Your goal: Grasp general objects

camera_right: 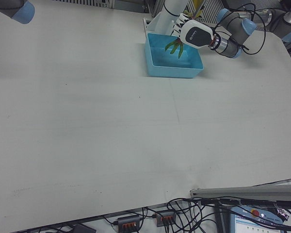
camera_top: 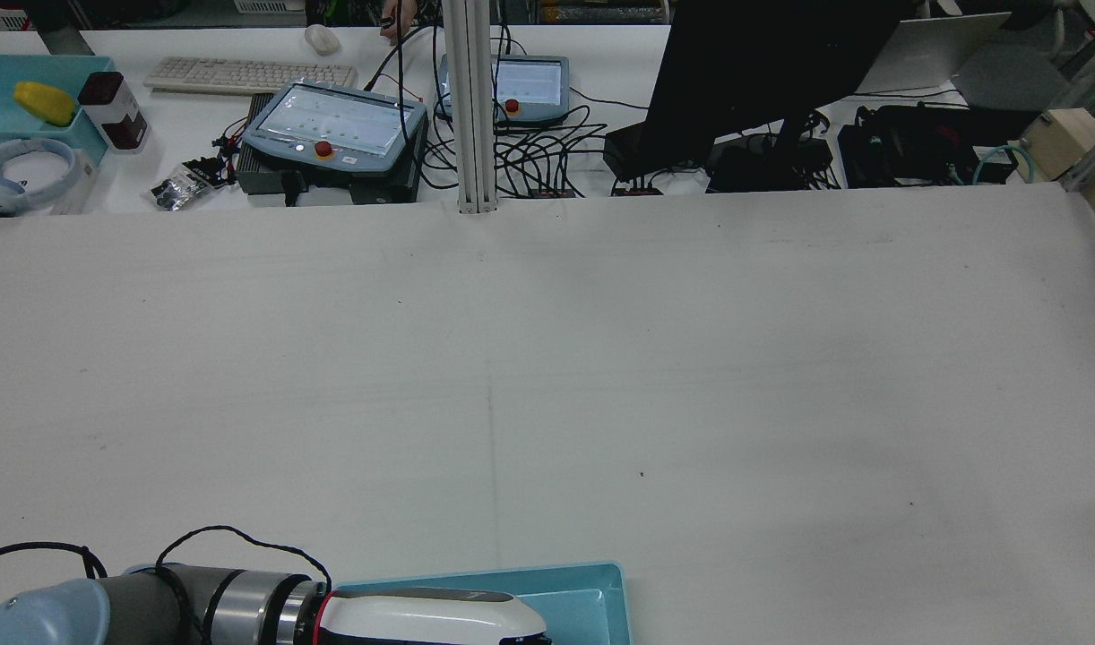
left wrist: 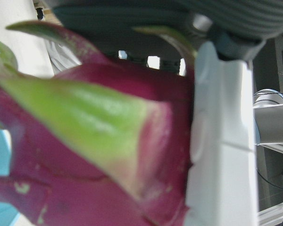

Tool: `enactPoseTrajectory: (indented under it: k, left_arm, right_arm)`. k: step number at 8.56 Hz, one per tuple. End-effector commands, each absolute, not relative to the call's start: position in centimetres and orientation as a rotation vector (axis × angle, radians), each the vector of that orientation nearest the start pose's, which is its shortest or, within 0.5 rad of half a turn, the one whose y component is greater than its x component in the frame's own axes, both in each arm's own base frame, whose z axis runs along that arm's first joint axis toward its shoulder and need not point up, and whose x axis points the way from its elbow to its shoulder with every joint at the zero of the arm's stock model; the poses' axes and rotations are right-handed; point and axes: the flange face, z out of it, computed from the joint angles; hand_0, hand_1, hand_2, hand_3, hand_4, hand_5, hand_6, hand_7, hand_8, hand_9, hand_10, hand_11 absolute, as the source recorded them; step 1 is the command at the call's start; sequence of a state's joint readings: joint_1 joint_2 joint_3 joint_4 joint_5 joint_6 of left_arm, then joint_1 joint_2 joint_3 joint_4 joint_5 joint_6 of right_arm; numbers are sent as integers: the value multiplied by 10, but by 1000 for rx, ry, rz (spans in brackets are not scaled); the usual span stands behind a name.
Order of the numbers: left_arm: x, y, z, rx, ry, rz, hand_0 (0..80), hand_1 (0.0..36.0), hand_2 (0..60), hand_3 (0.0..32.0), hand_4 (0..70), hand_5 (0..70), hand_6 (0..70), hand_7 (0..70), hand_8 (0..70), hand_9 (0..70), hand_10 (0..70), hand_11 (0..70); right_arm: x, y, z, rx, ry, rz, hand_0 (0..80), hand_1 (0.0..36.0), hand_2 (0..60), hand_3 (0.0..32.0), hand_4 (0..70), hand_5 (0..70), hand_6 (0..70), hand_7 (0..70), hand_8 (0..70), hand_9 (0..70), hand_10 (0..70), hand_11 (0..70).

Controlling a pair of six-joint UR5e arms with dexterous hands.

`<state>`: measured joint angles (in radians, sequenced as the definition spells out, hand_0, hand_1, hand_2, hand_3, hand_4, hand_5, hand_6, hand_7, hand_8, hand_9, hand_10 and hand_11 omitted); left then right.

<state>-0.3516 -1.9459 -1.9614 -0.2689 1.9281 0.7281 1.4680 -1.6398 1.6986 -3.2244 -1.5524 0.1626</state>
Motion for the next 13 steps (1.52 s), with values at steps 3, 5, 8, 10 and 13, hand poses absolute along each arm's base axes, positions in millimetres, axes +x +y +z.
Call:
enactPoseTrajectory:
  k: [3, 5, 8, 10, 13]
  left_arm:
    - [508, -279, 256, -751, 2400, 4, 800, 360, 600, 0, 259, 700, 358, 420, 321, 327, 190, 317]
    - [508, -280, 255, -749, 2402, 4, 800, 360, 600, 0, 233, 700, 327, 388, 304, 312, 182, 308]
    - [505, -287, 252, -735, 2408, -1, 734, 360, 600, 0, 135, 700, 277, 346, 276, 279, 184, 305]
    - [482, -336, 267, -633, 2367, -116, 666, 360, 600, 0, 123, 700, 269, 365, 278, 281, 190, 311]
    - [402, -451, 297, -372, 2334, -356, 670, 360, 600, 0, 188, 700, 431, 675, 406, 442, 270, 420]
  right_arm:
    - [87, -471, 666, 265, 2140, -2208, 0, 0, 0, 0, 0, 0, 0, 0, 0, 0, 0, 0]
    - [87, -471, 666, 265, 2140, -2208, 0, 0, 0, 0, 0, 0, 0, 0, 0, 0, 0, 0]
    - [87, -471, 666, 265, 2140, -2208, 0, 0, 0, 0, 0, 0, 0, 0, 0, 0, 0, 0]
    - [87, -471, 666, 265, 2140, -2208, 0, 0, 0, 0, 0, 0, 0, 0, 0, 0, 0, 0]
    - [87, -471, 666, 265, 2140, -2208, 0, 0, 0, 0, 0, 0, 0, 0, 0, 0, 0, 0]
